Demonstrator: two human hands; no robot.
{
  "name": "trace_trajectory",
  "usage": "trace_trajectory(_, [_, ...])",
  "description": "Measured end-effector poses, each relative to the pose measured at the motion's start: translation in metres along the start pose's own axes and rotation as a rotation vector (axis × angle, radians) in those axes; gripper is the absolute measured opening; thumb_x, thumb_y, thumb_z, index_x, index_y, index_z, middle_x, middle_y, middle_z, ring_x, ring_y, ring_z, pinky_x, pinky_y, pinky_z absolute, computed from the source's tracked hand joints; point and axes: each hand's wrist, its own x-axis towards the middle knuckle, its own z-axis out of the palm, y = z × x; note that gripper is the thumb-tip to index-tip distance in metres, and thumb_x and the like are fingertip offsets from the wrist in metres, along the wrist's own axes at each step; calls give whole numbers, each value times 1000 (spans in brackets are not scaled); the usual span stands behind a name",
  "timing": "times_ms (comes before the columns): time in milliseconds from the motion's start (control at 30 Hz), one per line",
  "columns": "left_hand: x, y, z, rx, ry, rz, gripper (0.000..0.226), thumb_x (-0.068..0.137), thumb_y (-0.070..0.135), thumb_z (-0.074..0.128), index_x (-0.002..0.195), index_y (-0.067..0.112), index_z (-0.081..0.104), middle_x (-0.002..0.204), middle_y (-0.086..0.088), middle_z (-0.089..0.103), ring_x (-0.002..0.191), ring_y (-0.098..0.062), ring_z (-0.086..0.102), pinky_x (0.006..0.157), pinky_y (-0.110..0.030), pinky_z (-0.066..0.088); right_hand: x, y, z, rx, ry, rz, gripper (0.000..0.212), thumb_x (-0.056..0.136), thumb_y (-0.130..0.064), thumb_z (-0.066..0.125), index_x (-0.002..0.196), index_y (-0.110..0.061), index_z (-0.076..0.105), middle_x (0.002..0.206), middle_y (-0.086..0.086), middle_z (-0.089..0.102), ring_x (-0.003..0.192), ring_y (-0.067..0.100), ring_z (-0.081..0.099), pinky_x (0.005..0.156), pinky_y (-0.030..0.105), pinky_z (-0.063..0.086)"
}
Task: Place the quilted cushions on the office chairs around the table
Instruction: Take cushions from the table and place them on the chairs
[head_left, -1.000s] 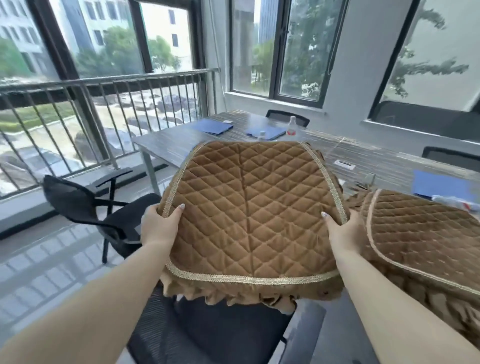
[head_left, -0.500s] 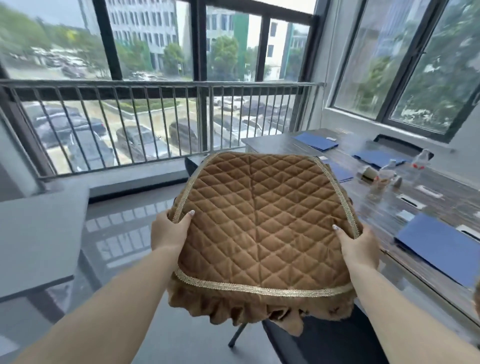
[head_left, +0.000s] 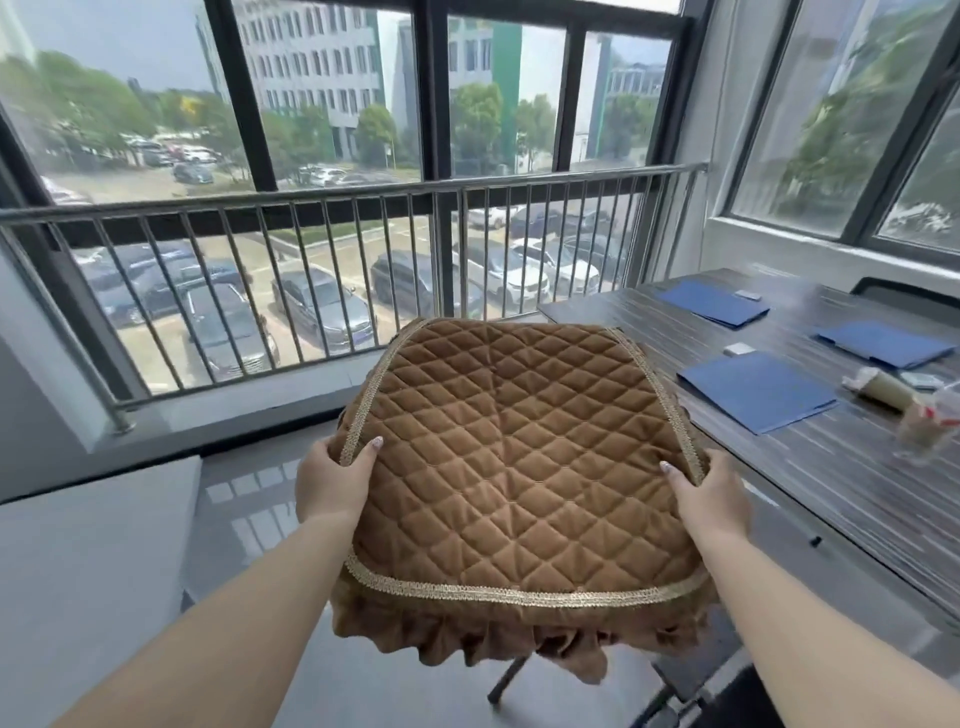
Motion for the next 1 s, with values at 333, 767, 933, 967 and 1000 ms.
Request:
trace_trajectory(333, [169, 34, 56, 1, -74, 45, 49, 85, 43, 66, 119, 8, 62, 116, -11, 65, 106, -32, 58, 82, -36, 43, 113, -89, 90, -4, 49, 3, 43, 90, -38, 59, 121, -10, 45, 115, 16, 60, 102, 36, 57, 75, 38, 41])
trace_trajectory(767, [379, 88, 184, 22, -478, 169, 60, 91, 31, 61, 142, 8, 38, 139, -19, 49, 125, -39, 48, 101, -47, 40, 184, -188, 145, -52, 491, 63, 39, 87, -35, 64, 119, -13, 53, 114, 17, 56, 101, 35, 55, 75, 35, 39])
trace_trajectory(933, [412, 96, 254, 75, -604, 114, 73, 81, 36, 69, 142, 11, 37, 136, -19, 52, 123, -41, 50, 103, -55, 42, 213, -201, 141, -101, 587, 65, 35, 87, -33, 65, 117, -18, 55, 110, 13, 56, 82, 22, 47, 71, 30, 34])
trace_trajectory(967, [416, 99, 265, 107, -623, 105, 76, 80, 37, 70, 143, 10, 36, 137, -20, 51, 124, -41, 49, 103, -54, 41, 220, -199, 140, -108, 599, 68, 35, 87, -34, 65, 117, -19, 55, 110, 12, 57, 81, 21, 46, 70, 29, 33])
trace_trajectory(1000, [419, 102, 277, 138, -645, 107, 77, 81, 36, 70, 143, 10, 34, 137, -21, 50, 124, -42, 49, 103, -54, 41, 228, -197, 139, -117, 606, 74, 35, 87, -35, 65, 116, -19, 55, 110, 12, 58, 80, 20, 46, 70, 29, 33])
